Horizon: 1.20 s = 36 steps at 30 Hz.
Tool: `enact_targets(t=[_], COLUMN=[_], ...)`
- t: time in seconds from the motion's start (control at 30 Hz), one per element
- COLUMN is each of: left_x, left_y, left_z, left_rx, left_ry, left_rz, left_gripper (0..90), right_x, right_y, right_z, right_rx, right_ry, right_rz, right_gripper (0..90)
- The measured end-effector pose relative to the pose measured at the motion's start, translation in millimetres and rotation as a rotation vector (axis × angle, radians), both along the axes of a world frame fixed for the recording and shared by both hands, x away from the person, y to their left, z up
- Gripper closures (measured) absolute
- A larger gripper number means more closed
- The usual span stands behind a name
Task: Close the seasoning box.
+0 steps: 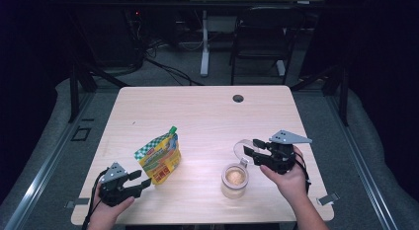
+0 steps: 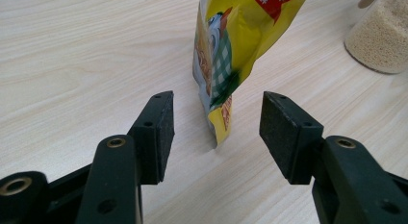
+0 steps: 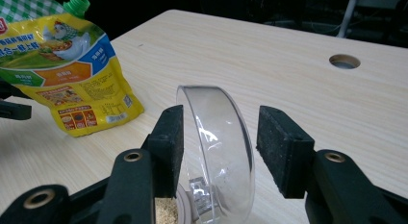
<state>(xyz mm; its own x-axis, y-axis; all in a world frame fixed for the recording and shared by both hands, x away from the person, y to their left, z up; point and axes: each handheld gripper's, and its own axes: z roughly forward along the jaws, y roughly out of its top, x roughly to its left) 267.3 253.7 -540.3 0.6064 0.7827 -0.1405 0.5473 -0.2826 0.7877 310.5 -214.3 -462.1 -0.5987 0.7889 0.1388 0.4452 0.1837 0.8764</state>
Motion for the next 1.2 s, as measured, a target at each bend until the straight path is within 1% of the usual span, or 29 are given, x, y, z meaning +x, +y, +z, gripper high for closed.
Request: enact_targets(t=[0.03,0.07,0.1,0.13,0.27,0.3,0.4,0.5,0.53,0.7,0.73,0.77,0.9,1.07,1.2], left_x=[-0.2,-0.4,-0.4,-0.4,-0.1,0.3,0.8,1.2,1.2,1.4,1.5,1.5,1.8,1.9,2.3], left_y=[0.2,0.2,0.2,0.4,1.2,1.5,1.7,1.7,1.7,0.9,0.8,0.7,0.4,0.1,0.2], left_z=[0.2,0.4,0.5,0.5,0.4,-0.3,0.0,-0.3,-0.3,-0.6,-0.7,-0.7,-1.1,-1.2,-1.0], left_rx=[0.0,0.0,0.0,0.002,0.001,0.0,0.006,0.006,0.006,0.005,0.005,0.005,0.001,0.004,0.004], left_ry=[-0.001,-0.002,-0.004,-0.004,-0.001,-0.003,0.0,-0.001,-0.001,0.001,0.001,0.0,0.002,0.002,0.0], left_rz=[-0.001,-0.001,-0.001,-0.002,-0.002,0.0,-0.002,-0.006,-0.006,-0.006,-0.007,-0.008,-0.005,-0.008,-0.011], left_gripper=[46.7,46.7,46.7,46.7,46.7,46.7,46.7,46.7,46.7,46.7,46.7,46.7,46.7,46.7,46.7], right_x=[1.2,2.3,3.3,3.8,6.4,7.4,8.1,7.5,7.5,5.7,5.6,5.4,4.5,2.7,-0.2], right_y=[0.6,1.7,1.7,2.6,3.5,4.2,4.4,5.1,5.1,7.3,8.0,7.9,8.7,10.3,13.0], right_z=[0.0,-0.2,0.5,0.7,2.7,4.0,6.5,9.0,9.0,10.7,10.6,11.0,11.4,11.4,12.9], right_rx=[-0.008,-0.005,-0.019,-0.017,-0.023,-0.03,-0.03,-0.046,-0.046,-0.093,-0.088,-0.097,-0.105,-0.099,-0.124], right_ry=[0.006,0.012,0.015,0.015,0.019,0.02,0.024,0.023,0.023,-0.001,-0.003,-0.003,-0.008,-0.015,-0.023], right_rz=[0.002,0.003,0.008,0.003,0.012,0.018,0.033,0.042,0.042,0.056,0.054,0.056,0.056,0.057,0.064], right_gripper=[52.5,52.9,53.6,54.0,56.9,58.6,61.8,64.4,64.4,66.1,66.1,66.1,66.1,65.8,65.5])
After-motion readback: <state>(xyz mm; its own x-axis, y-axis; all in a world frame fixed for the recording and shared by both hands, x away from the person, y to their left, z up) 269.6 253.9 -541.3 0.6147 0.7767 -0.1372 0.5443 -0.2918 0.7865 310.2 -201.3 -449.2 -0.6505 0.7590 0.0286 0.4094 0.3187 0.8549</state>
